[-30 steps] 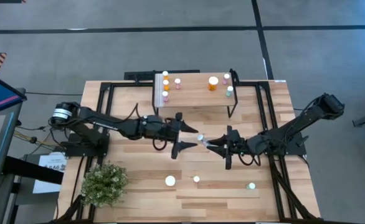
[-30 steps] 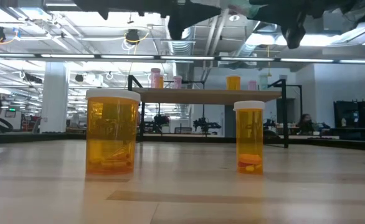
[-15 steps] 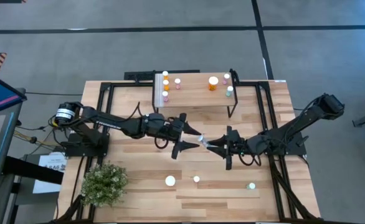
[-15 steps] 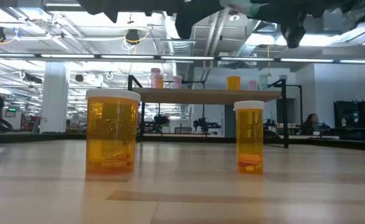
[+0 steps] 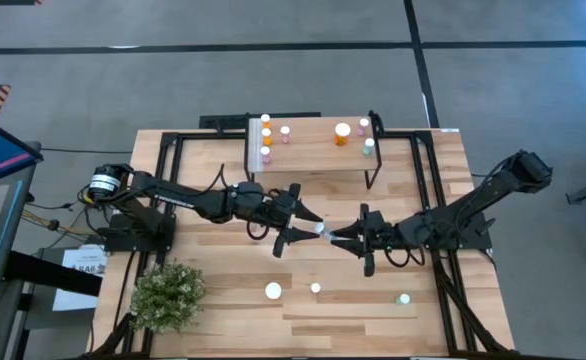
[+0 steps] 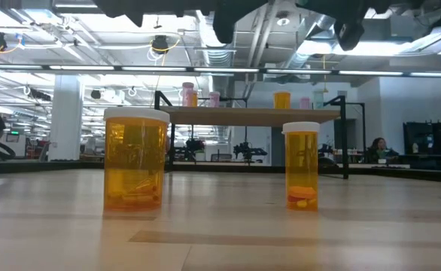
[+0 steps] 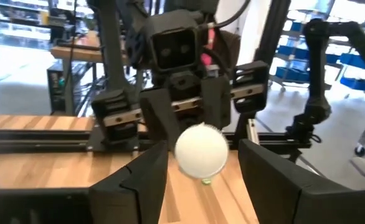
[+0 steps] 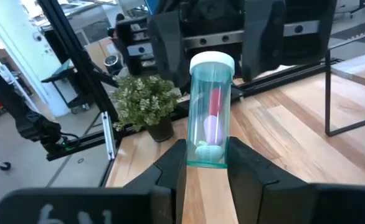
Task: Pick and place medicine bottles onto shelf by color
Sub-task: Put the top small blue pill bottle on the shelf
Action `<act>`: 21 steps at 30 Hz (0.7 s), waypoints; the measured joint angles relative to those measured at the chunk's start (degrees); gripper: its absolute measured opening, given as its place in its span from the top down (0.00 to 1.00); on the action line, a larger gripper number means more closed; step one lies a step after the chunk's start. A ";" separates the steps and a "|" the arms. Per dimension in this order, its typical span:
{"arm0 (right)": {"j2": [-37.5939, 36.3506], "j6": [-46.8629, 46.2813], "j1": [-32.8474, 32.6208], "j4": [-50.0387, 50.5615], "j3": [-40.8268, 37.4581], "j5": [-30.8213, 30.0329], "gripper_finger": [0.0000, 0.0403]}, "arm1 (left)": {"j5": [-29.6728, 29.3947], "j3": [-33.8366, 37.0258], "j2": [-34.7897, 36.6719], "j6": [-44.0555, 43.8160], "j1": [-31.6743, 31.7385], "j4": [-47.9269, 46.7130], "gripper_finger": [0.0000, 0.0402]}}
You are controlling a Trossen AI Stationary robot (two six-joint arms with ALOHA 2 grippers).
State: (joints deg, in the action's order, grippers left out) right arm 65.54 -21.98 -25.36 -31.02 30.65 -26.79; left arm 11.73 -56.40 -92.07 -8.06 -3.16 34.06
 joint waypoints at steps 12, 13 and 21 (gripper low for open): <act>3.23 0.10 1.11 -2.84 0.02 0.54 0.73 | 2.23 0.07 0.04 1.38 0.04 0.26 0.72; 3.23 0.11 1.11 -2.94 0.02 0.53 0.73 | 2.37 0.07 0.04 1.38 0.04 0.29 0.74; 3.04 0.00 0.98 -2.82 0.02 0.38 0.73 | 2.52 0.07 0.07 1.40 0.04 0.17 0.74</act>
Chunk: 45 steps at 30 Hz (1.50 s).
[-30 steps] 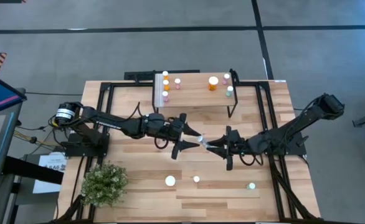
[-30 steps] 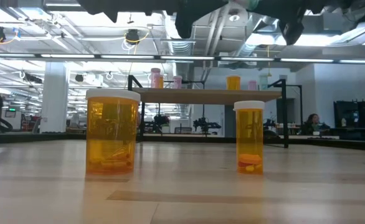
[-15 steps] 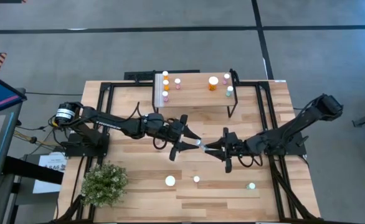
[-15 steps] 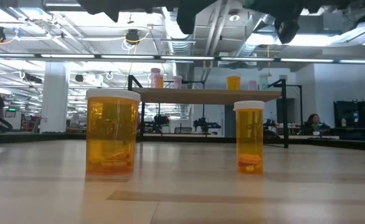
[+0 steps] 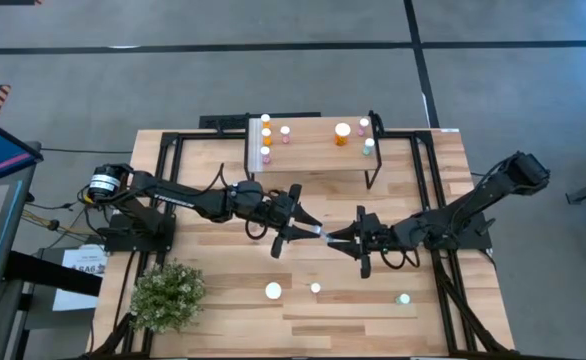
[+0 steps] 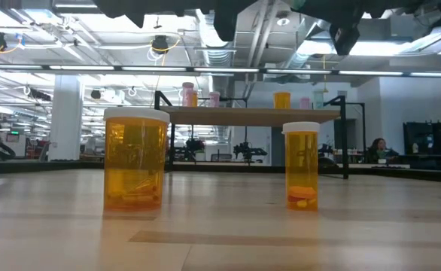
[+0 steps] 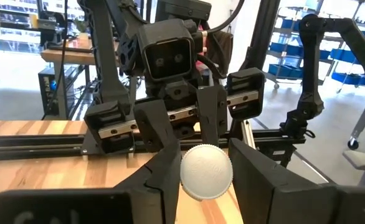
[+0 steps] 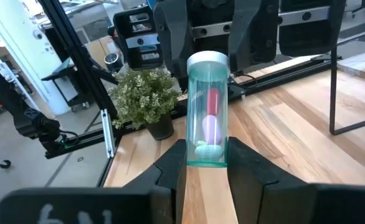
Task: Pick and place medicine bottles onto shelf by color
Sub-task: Put the top small blue pill bottle on the shelf
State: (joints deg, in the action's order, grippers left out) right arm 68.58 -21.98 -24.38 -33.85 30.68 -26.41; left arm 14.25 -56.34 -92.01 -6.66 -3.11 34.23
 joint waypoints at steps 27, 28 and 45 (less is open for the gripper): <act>-5.08 -0.63 -0.46 8.09 -0.02 -0.83 0.49 | -0.87 -0.02 0.31 -0.35 0.33 -1.14 0.74; -5.70 -0.63 -0.75 8.75 -0.04 -0.83 0.49 | -0.88 -0.02 0.31 -0.35 0.38 -1.19 0.74; -13.32 -0.46 -4.08 16.66 0.00 -3.55 0.47 | -28.77 -24.91 0.67 5.33 7.57 -56.38 0.74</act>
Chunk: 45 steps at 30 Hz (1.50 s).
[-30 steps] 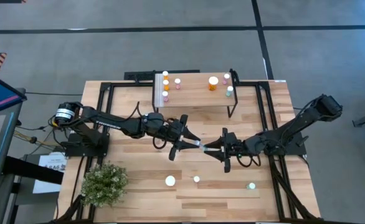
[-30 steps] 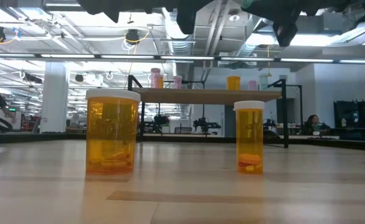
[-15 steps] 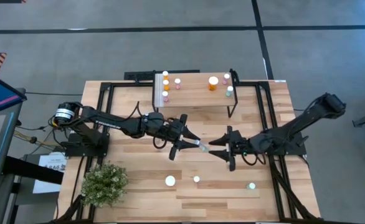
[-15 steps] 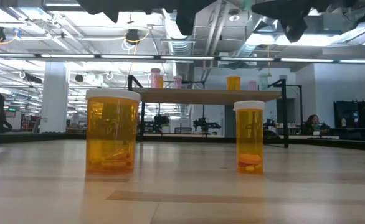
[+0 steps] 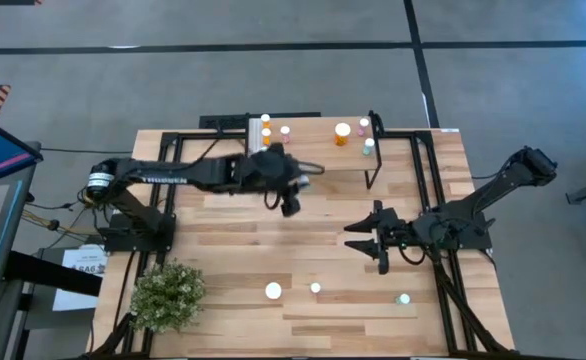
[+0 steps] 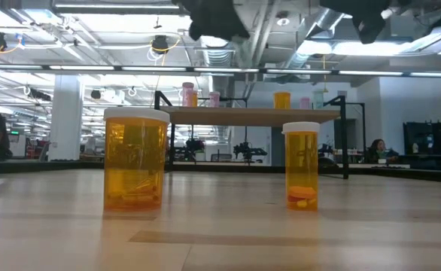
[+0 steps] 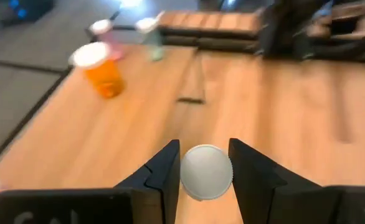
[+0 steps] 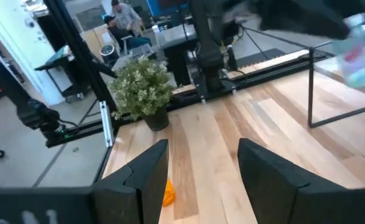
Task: Pick and place medicine bottles onto shelf by color
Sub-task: Put the top small blue pill bottle on the shelf
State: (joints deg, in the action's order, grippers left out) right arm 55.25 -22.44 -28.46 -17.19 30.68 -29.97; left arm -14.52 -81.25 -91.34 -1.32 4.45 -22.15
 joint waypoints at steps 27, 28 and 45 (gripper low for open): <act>0.23 -0.68 -0.05 1.83 -0.02 -0.08 0.47 | 11.89 -19.83 -11.92 3.67 20.05 -25.75 0.74; 0.23 -0.68 -0.04 1.83 -0.02 -0.08 0.47 | 11.90 -19.83 -11.92 3.63 20.44 -25.82 0.74; 0.23 -1.11 -0.03 1.88 -0.02 -0.07 0.47 | 13.30 -15.81 -11.92 3.46 22.18 -23.05 0.73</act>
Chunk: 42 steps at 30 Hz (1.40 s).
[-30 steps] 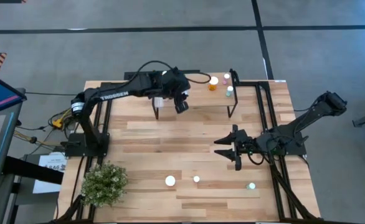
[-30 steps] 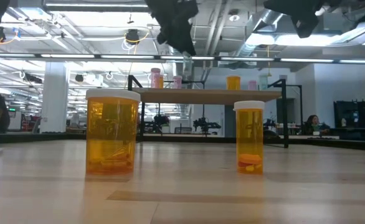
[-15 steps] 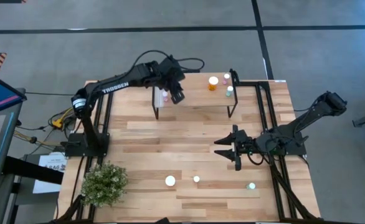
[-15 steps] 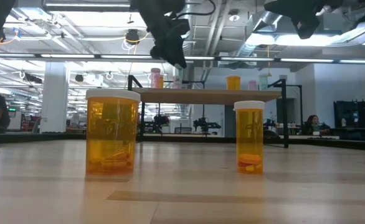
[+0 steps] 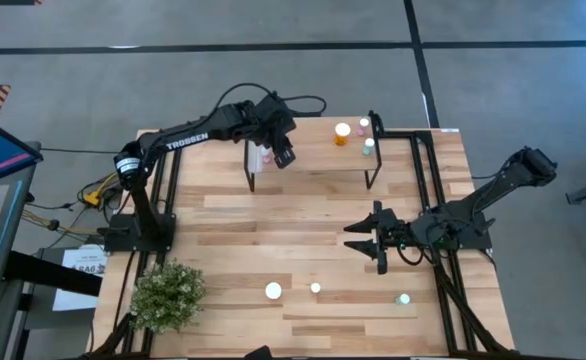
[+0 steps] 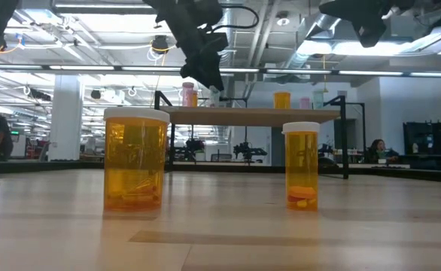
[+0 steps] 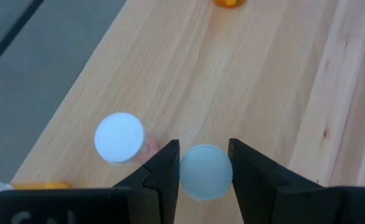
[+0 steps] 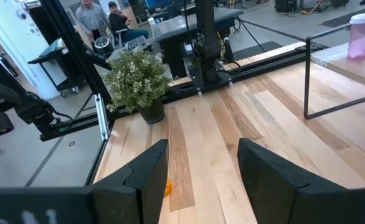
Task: Pick and place medicine bottles onto shelf by color
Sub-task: Put the top small blue pill bottle on the shelf, then put the large orange pill bottle on the shelf
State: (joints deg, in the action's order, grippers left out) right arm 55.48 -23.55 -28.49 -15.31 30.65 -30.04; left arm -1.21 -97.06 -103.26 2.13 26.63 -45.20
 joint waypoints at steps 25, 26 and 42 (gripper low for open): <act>0.00 0.04 0.09 0.35 0.00 0.02 0.47 | 0.41 -2.84 4.77 2.32 -1.05 0.59 0.49; 0.00 0.07 0.09 0.35 0.00 0.00 0.47 | 2.38 -2.88 5.59 3.07 -1.89 0.70 0.49; -4.04 0.29 -4.74 0.03 0.04 -0.44 0.47 | 0.35 3.64 8.56 4.17 -37.72 -8.37 0.59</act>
State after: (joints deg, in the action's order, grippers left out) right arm 51.44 -23.27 -33.23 -15.27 30.70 -30.48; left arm -0.87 -93.41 -94.70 6.31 -11.09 -53.58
